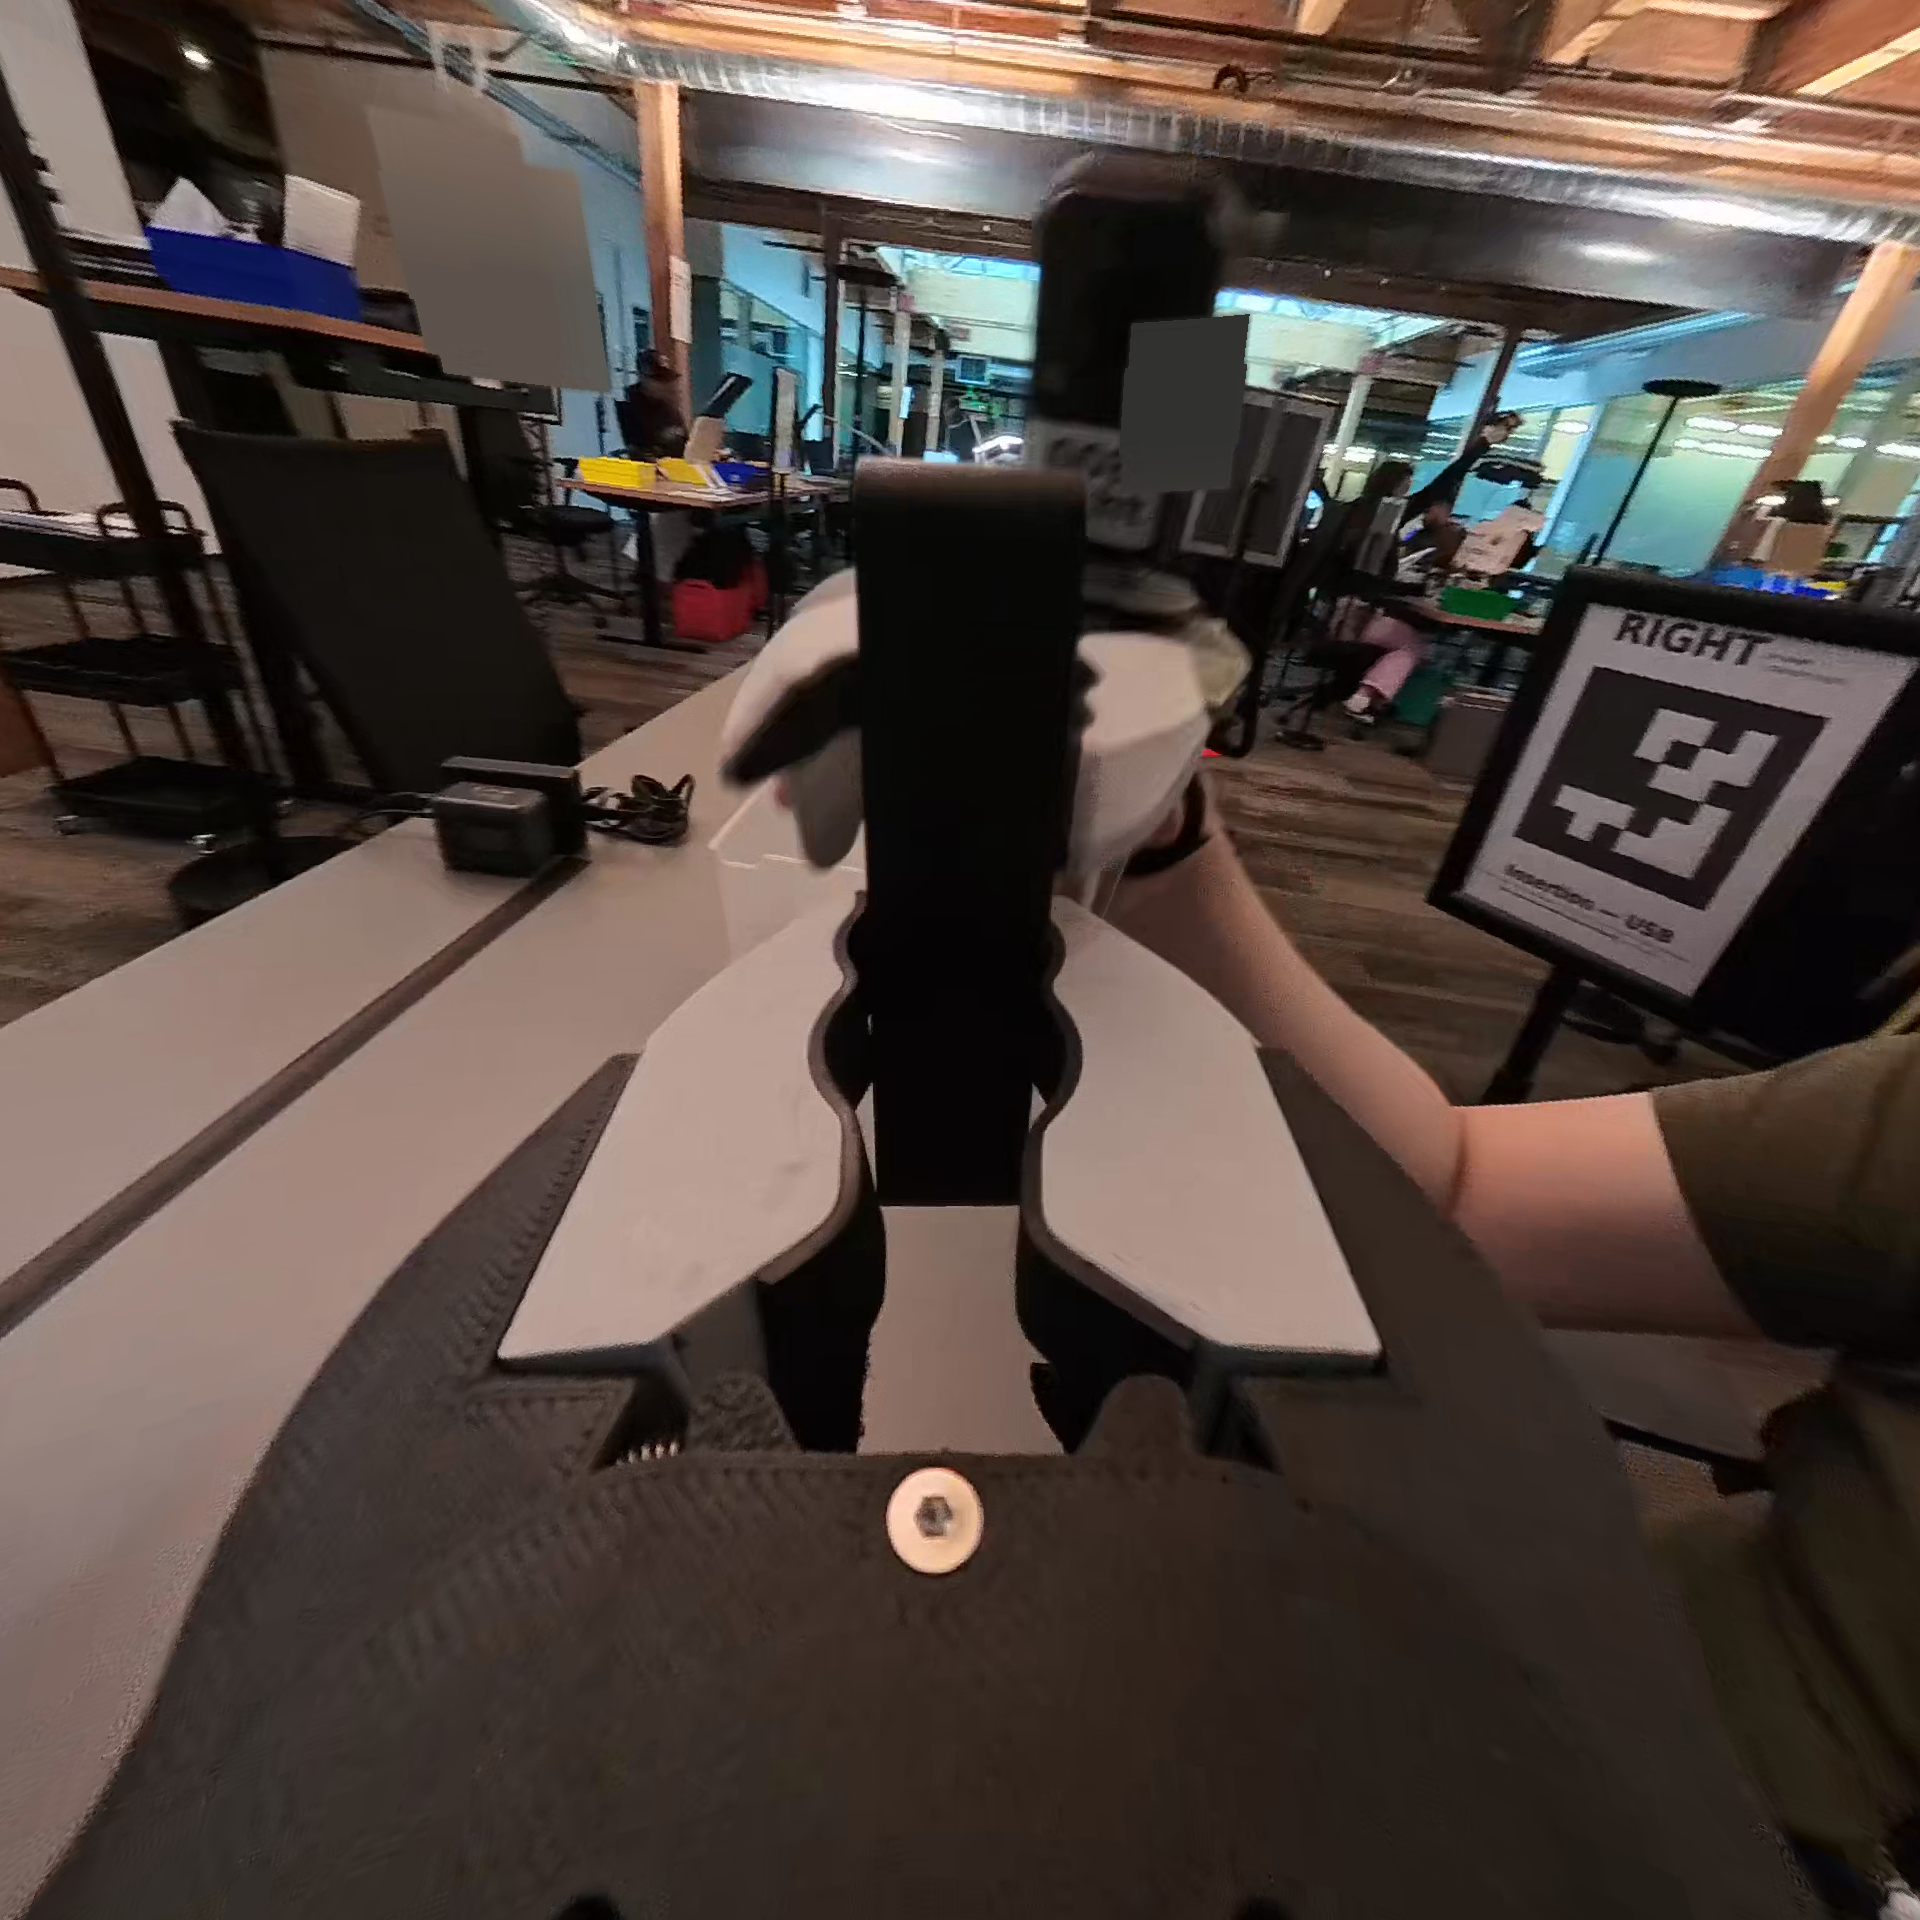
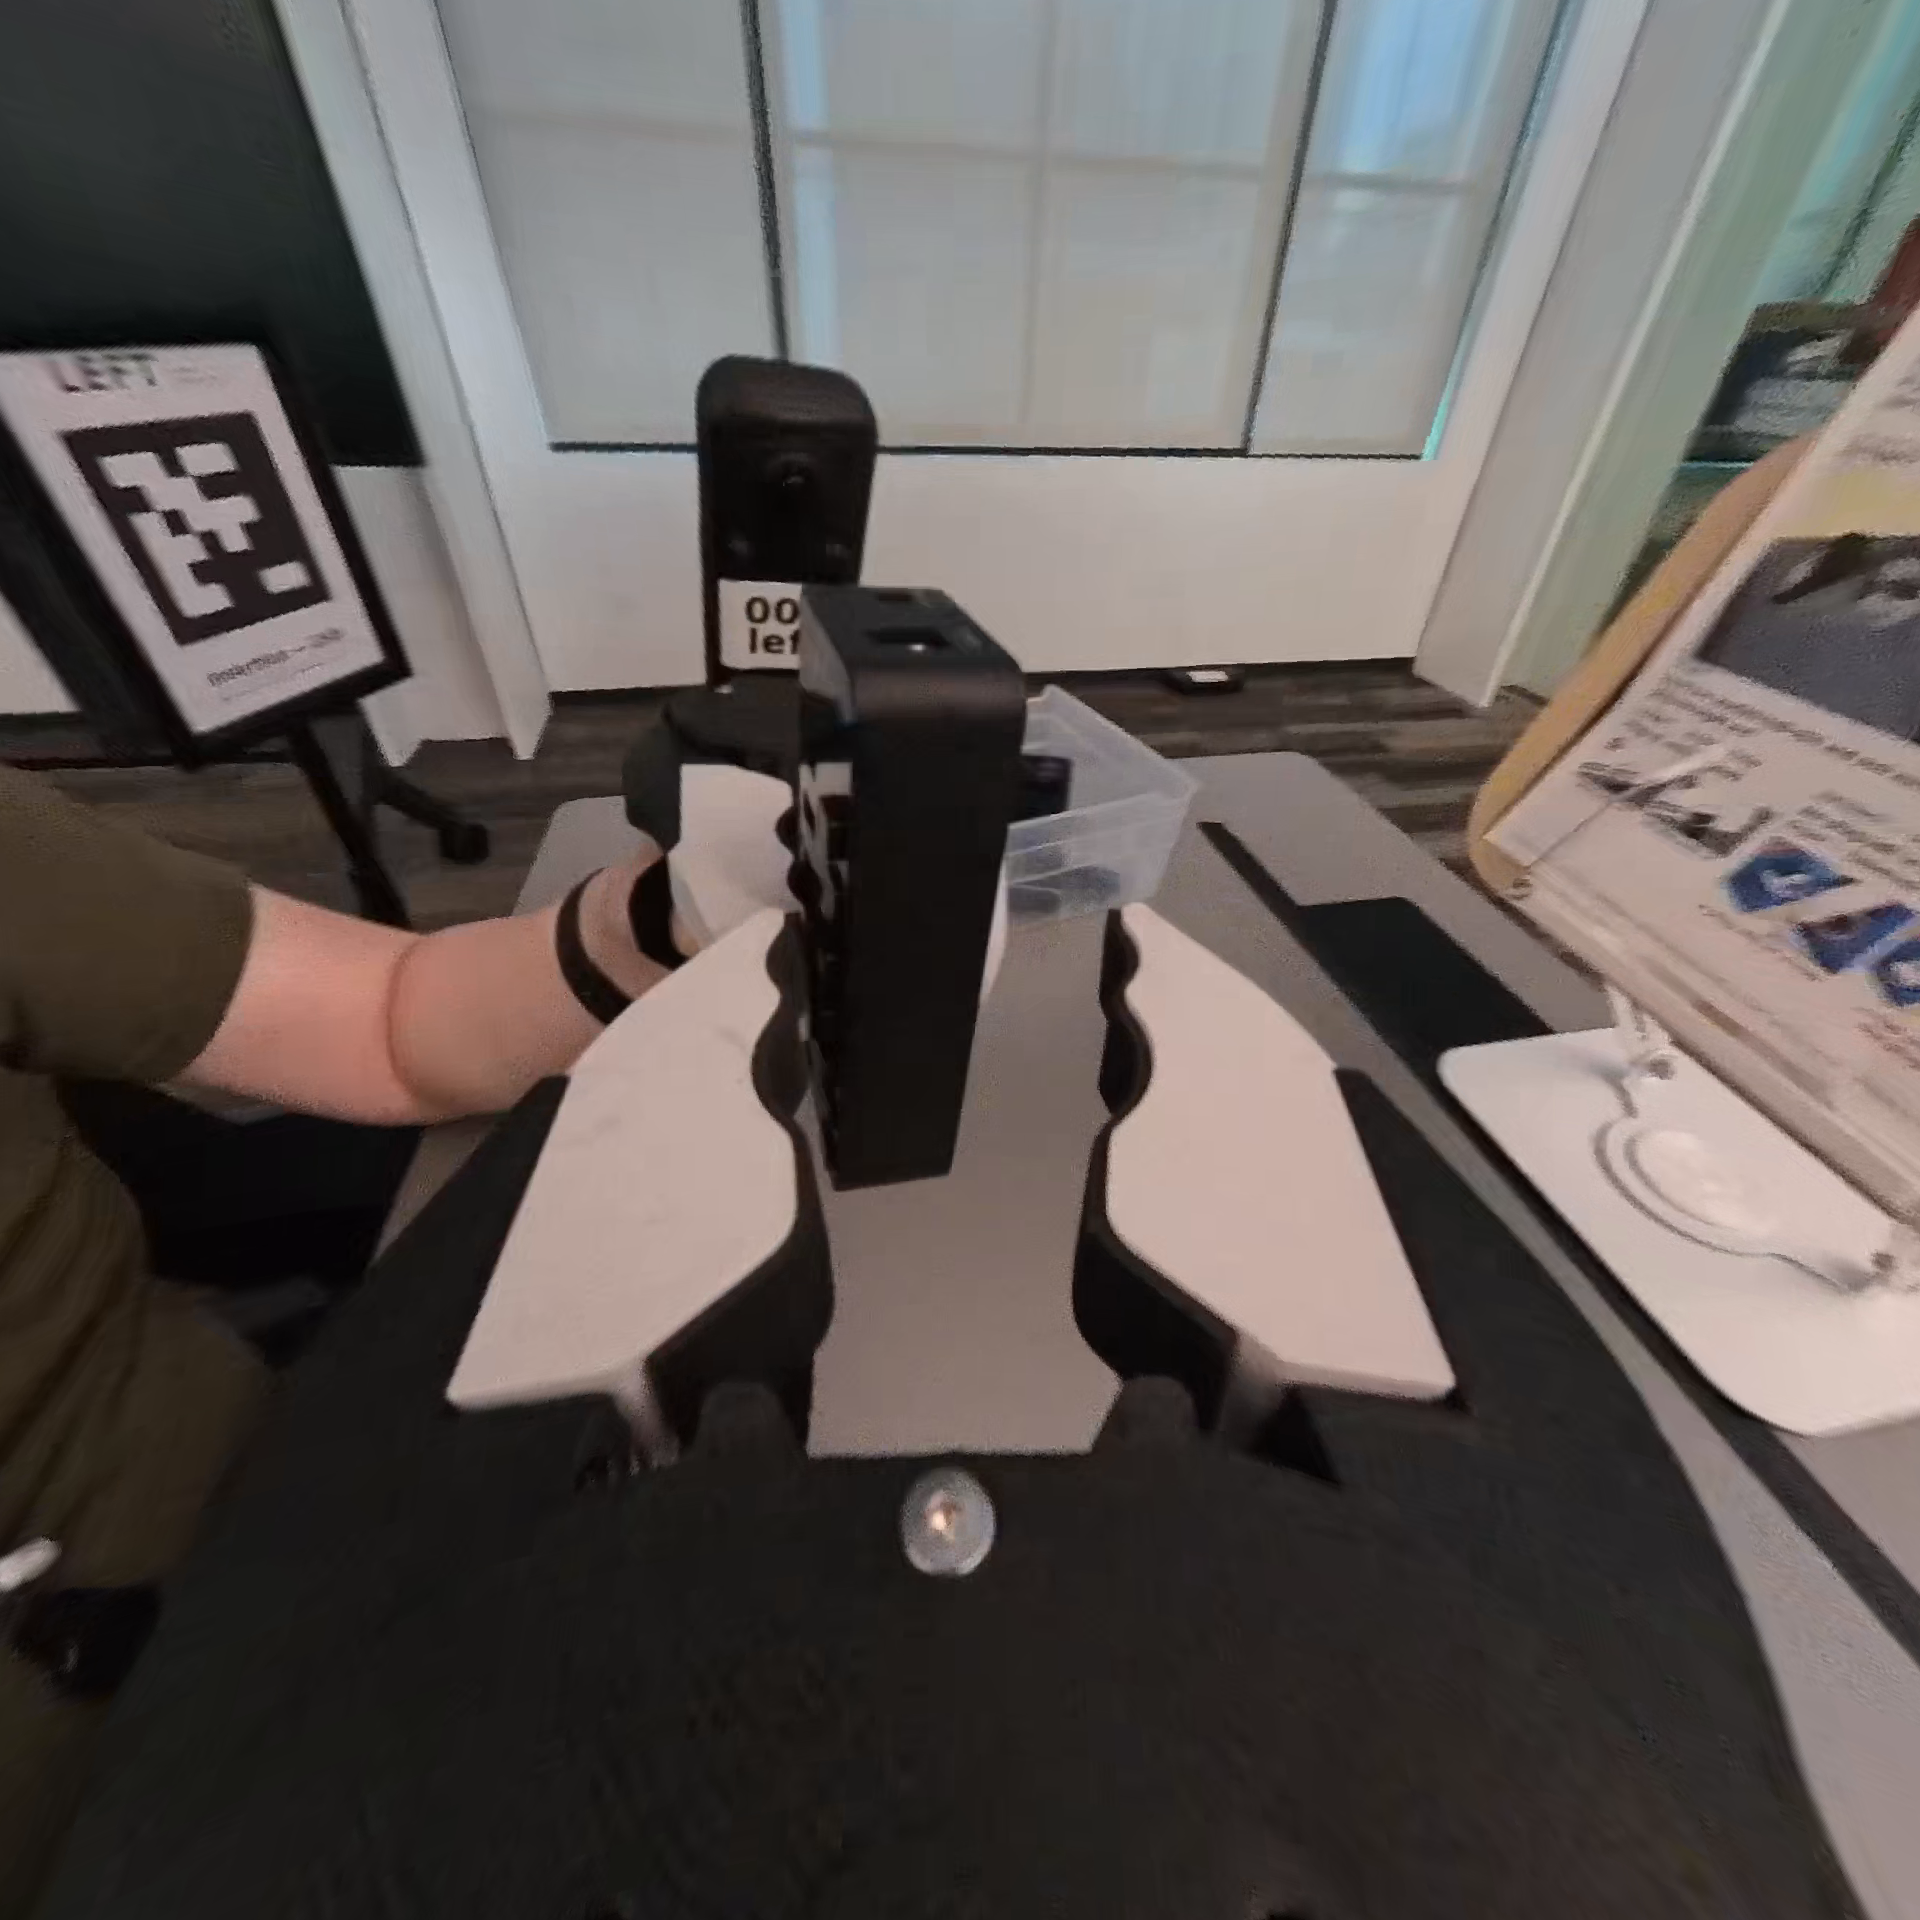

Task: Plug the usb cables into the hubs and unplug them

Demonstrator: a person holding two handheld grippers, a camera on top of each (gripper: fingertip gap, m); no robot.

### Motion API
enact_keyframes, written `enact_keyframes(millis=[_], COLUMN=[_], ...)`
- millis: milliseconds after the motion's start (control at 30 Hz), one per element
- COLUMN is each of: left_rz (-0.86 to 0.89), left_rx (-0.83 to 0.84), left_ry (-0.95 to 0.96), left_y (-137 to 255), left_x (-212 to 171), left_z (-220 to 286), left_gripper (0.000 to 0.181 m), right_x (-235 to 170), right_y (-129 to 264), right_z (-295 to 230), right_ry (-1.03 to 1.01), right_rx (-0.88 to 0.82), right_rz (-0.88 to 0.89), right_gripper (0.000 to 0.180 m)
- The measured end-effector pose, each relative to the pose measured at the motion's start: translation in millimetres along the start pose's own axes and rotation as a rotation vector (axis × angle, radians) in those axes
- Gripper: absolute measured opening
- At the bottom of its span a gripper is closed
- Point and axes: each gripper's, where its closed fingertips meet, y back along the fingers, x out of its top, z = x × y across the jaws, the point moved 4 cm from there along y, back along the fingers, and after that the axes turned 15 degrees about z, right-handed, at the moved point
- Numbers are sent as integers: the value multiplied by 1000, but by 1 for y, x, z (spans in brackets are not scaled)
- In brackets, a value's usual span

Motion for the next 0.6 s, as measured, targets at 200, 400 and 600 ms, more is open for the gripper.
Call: enact_keyframes(millis=[200, 400, 600], left_rz=[-63, -50, 23], left_rx=[-54, 24, 38], left_ry=[-16, -111, -185], left_y=[0, 18, 34], left_x=[-2, 21, 49], left_z=[7, 2, 7], left_gripper=[27, 37, 35], right_x=[-8, 40, 19], right_y=[-11, 71, 243], right_z=[-16, 21, 123], right_ry=[-64, 314, 331], right_rx=[223, -336, -598], right_rz=[37, -98, -713], right_gripper=[26, 27, 27])
